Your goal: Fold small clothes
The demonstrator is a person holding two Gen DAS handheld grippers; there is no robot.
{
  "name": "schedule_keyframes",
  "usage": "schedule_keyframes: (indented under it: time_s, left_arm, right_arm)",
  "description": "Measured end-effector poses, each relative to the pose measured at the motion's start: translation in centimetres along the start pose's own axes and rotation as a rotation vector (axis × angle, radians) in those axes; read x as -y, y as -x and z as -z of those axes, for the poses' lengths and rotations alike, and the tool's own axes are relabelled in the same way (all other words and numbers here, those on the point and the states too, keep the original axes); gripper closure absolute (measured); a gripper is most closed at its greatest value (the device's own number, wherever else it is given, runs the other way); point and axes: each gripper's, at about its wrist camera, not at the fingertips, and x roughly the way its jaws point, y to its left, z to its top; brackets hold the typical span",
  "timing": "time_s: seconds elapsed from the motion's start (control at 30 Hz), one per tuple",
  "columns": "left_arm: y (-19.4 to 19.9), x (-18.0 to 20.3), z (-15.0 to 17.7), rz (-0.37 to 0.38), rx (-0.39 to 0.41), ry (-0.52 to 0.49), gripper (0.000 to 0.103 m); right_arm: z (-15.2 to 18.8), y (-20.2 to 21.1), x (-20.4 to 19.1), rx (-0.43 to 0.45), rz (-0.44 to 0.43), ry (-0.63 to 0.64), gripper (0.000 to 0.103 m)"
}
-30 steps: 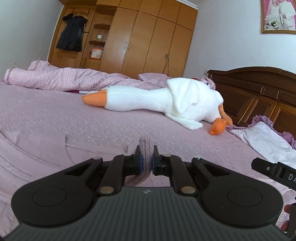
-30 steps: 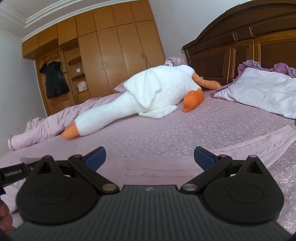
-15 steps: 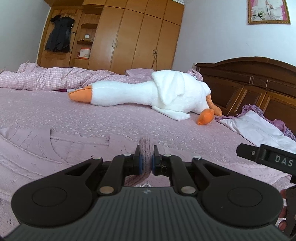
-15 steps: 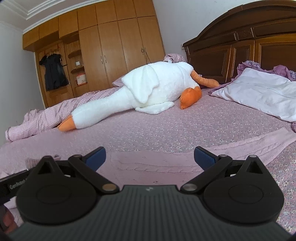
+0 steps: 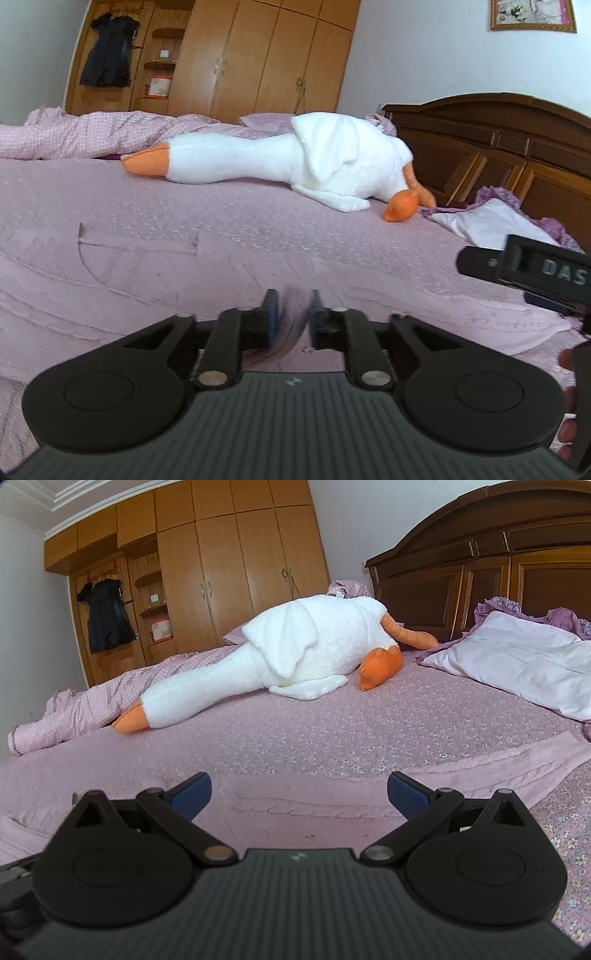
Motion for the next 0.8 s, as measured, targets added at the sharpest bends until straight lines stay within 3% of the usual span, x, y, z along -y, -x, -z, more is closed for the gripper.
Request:
schedule_keyframes:
  time_s: [0.03,0.1,0.13,0.27,0.4,0.63,0.73,0.8]
  left_arm:
    - [0.2,0.1,0.1,0.011,0.008,0.005,0.051]
    - [0.9,0.0,-0.2,0.015,0.031,-0.003,0.031]
    - [1.2,0.1,-0.4,0.012,0.049,-0.012,0.026]
    - [2.6,-0.9,-1.7,-0.005,0.072,-0.039,0.021]
    - [5.1,-4.6,-3.0,-0.079,0.085,-0.056,0.016]
    - [12.7,-16.1,-2.4,-0.416,0.062,-0.185,0.009]
    - [14.6,-20.9,-1.7,-0.551,-0.015,-0.212,0.007]
    - [14.7,-23.3,-1.2,-0.598,-0.106,-0.233,0.007]
  right_arm:
    - [0.0,0.0,0.0,0.002,-0.001,-0.001,0.000]
    - [0.0,0.0,0.0,0.000,-0.005,-0.003,0.000]
    - [0.0,0.0,-0.1,-0.003,-0.010,-0.003,0.000]
    - [0.3,-0.4,-0.8,-0.032,-0.037,0.003,0.000]
    - [0.7,-0.6,-1.9,-0.080,-0.093,0.003,0.000]
    - [1.9,-0.1,-4.7,-0.156,-0.230,0.046,0.000]
    - [2.7,-0.2,-6.0,-0.241,-0.305,0.029,0.000]
    - [3.2,-0.4,-6.7,-0.288,-0.339,0.013,0.000]
